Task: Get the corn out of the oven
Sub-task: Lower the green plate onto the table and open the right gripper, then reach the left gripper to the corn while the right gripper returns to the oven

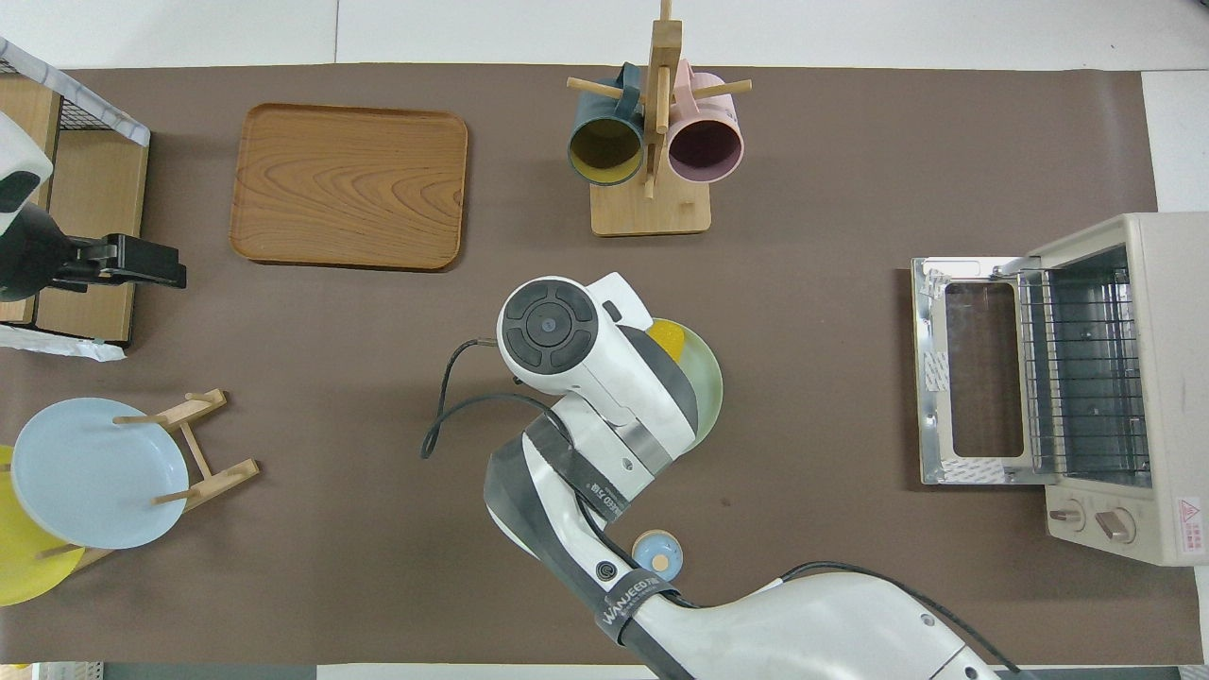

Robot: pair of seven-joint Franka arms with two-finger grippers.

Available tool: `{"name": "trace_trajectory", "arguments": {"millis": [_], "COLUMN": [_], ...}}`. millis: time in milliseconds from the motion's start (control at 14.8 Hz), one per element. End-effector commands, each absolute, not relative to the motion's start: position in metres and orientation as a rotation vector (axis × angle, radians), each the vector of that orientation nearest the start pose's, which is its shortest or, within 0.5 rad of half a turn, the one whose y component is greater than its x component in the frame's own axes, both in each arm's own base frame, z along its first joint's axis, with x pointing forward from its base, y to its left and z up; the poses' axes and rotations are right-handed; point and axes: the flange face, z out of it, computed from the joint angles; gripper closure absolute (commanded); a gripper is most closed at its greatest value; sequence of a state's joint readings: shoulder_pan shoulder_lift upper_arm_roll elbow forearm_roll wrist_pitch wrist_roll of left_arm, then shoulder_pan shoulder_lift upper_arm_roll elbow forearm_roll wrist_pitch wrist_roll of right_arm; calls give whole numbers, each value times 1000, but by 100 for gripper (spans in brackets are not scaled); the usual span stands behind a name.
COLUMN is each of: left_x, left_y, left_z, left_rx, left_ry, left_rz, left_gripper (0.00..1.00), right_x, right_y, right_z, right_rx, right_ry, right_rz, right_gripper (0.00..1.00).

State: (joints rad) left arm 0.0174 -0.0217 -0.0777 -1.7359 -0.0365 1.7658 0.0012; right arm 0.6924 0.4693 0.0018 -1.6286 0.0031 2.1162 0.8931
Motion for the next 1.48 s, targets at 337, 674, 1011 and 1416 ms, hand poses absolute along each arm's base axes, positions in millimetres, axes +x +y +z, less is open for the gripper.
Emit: {"name": "trace_trajectory", "arguments": {"millis": [337, 674, 1011, 1416], "left_x": [556, 539, 511, 473], "left_y": [-96, -183, -306, -411], "left_z": [545, 510, 468, 411], "left_rx": [-3230, -3272, -3306, -3281], "left_ry": [279, 467, 509, 757], "left_rz": [-73, -57, -117, -166], "left_gripper": [0, 0, 0, 0], "right_x": [530, 498, 477, 465], "right_y": [257, 148, 82, 35], "right_z": [397, 341, 306, 294], "right_rx": [-3217, -3218, -3217, -3270], "right_ry": [314, 361, 350, 364], "right_rz": [190, 348, 340, 356], "right_gripper": [100, 100, 100, 100]}}
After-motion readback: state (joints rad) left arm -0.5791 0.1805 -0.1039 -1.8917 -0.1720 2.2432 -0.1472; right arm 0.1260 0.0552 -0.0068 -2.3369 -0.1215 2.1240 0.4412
